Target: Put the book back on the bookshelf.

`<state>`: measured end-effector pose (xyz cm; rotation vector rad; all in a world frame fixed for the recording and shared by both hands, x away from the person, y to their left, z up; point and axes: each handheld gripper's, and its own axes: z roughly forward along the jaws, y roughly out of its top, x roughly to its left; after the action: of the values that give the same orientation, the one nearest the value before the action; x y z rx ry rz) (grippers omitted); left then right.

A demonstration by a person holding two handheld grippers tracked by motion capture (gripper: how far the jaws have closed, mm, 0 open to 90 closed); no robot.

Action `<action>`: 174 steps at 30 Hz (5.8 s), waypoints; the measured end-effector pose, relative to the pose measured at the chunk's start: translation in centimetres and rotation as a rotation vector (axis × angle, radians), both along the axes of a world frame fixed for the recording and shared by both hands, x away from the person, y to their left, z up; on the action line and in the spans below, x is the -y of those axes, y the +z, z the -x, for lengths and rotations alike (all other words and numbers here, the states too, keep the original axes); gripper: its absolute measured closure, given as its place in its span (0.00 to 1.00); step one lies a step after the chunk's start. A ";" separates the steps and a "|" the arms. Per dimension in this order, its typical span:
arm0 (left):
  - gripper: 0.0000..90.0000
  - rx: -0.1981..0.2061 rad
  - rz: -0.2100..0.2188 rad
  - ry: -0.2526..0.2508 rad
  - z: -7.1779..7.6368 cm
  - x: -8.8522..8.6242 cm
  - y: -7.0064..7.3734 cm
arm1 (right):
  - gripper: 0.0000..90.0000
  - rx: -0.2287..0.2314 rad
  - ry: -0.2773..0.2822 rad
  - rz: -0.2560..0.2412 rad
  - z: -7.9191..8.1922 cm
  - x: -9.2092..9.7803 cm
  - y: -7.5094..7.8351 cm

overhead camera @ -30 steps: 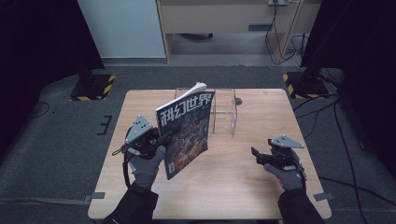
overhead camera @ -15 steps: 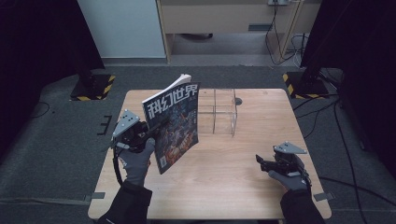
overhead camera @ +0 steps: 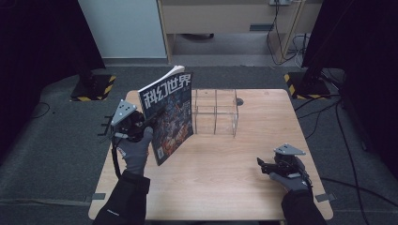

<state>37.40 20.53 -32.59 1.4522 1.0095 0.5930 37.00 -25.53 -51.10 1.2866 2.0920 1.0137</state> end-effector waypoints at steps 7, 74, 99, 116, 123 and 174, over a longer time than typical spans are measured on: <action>0.91 -0.009 0.020 0.028 -1.6 0.1 0.4 | 0.15 0.004 -0.004 0.001 -0.1 -0.1 -0.3; 0.91 0.042 0.074 0.174 -10.0 3.8 -3.9 | 0.15 0.015 0.014 0.032 -0.7 -0.5 -0.6; 0.91 0.069 0.076 0.233 -11.0 3.8 -5.7 | 0.15 0.013 0.012 0.045 -0.7 -0.5 -0.8; 0.91 0.033 0.101 0.224 -10.9 3.5 -8.4 | 0.16 0.015 0.015 0.049 -0.7 -0.5 -0.8; 0.91 0.034 0.141 0.207 -10.8 3.5 -9.5 | 0.16 0.012 0.013 0.048 -0.7 -0.6 -0.9; 0.91 0.039 0.111 0.225 -6.8 2.1 -11.2 | 0.16 0.008 0.006 0.054 -0.6 -0.6 -0.8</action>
<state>44.25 18.45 -43.75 1.2339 1.1659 0.7130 37.59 -24.94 -51.87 1.2490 2.1041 0.9559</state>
